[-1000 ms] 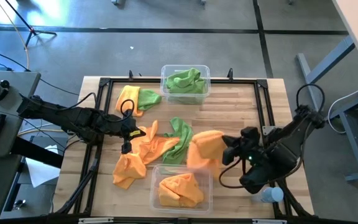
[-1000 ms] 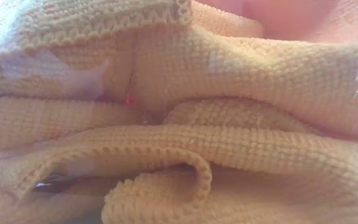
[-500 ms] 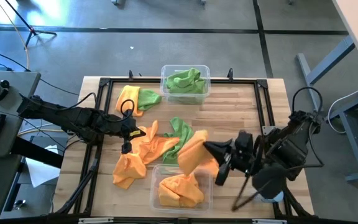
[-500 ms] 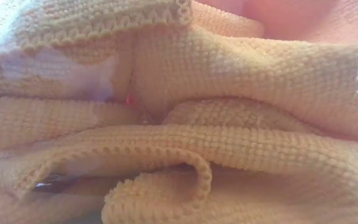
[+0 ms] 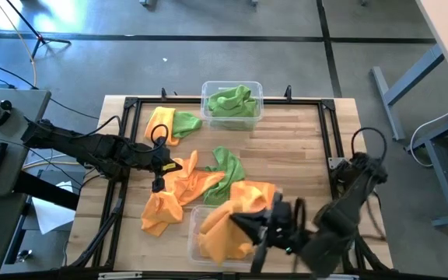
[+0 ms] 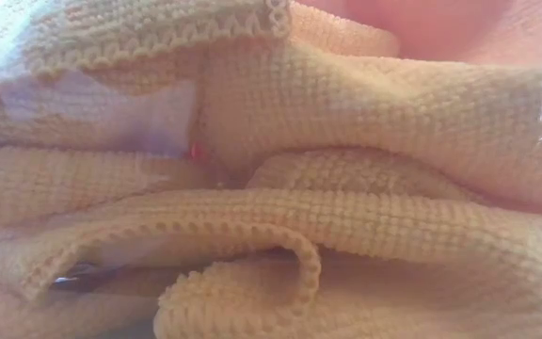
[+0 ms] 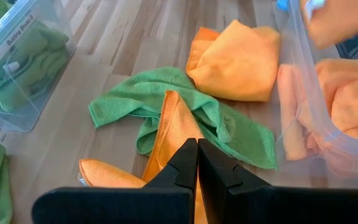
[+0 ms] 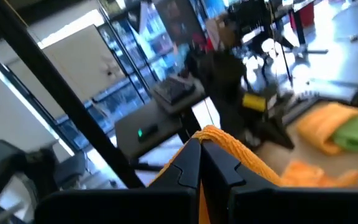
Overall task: Sort microfiber towel by color & place in baskets
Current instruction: Put the yellow towel into the bottom transparent bin
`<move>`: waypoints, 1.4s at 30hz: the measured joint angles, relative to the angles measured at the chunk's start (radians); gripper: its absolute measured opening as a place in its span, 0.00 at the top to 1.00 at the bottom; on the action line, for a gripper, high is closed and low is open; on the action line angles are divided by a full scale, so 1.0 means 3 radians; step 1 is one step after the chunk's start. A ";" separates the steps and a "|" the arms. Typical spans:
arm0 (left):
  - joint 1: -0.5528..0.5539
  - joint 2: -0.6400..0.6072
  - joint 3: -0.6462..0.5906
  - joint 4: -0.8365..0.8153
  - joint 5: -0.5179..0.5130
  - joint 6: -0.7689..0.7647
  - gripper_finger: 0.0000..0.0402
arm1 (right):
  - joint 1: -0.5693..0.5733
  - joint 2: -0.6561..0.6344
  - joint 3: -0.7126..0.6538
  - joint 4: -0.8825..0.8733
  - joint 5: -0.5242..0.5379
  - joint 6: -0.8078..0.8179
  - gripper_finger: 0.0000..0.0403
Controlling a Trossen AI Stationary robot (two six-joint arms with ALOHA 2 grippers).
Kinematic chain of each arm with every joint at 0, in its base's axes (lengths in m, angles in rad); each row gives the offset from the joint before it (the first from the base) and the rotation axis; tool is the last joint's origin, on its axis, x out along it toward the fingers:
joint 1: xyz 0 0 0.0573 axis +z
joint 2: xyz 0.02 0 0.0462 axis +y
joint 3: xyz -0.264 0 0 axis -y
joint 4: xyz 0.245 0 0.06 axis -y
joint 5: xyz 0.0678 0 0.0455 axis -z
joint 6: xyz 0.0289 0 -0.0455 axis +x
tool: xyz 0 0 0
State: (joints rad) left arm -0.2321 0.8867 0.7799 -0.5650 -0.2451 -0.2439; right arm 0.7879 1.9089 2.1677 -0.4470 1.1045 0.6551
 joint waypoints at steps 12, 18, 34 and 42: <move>0.0001 0.0000 0.0000 -0.0002 0.0061 -0.0140 1.00 | -0.0285 0.0570 -0.0003 -0.1703 -0.1105 0.2047 1.00; 0.0001 0.0000 0.0000 0.0000 0.0062 -0.0140 1.00 | -0.0430 0.0922 -0.0003 -0.1987 -0.1883 0.2391 1.00; 0.0000 0.0001 0.0000 0.0000 0.0062 -0.0139 1.00 | -0.0764 0.1423 -0.0005 -0.1936 -0.2795 0.3378 1.00; 0.0001 0.0001 0.0000 0.0003 0.0062 -0.0141 1.00 | -0.0795 0.1583 -0.0005 -0.1915 -0.3050 0.3567 1.00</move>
State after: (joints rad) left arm -0.2317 0.8871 0.7799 -0.5640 -0.2264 -0.2863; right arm 0.5495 2.3838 2.1662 -1.0214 0.1895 1.7251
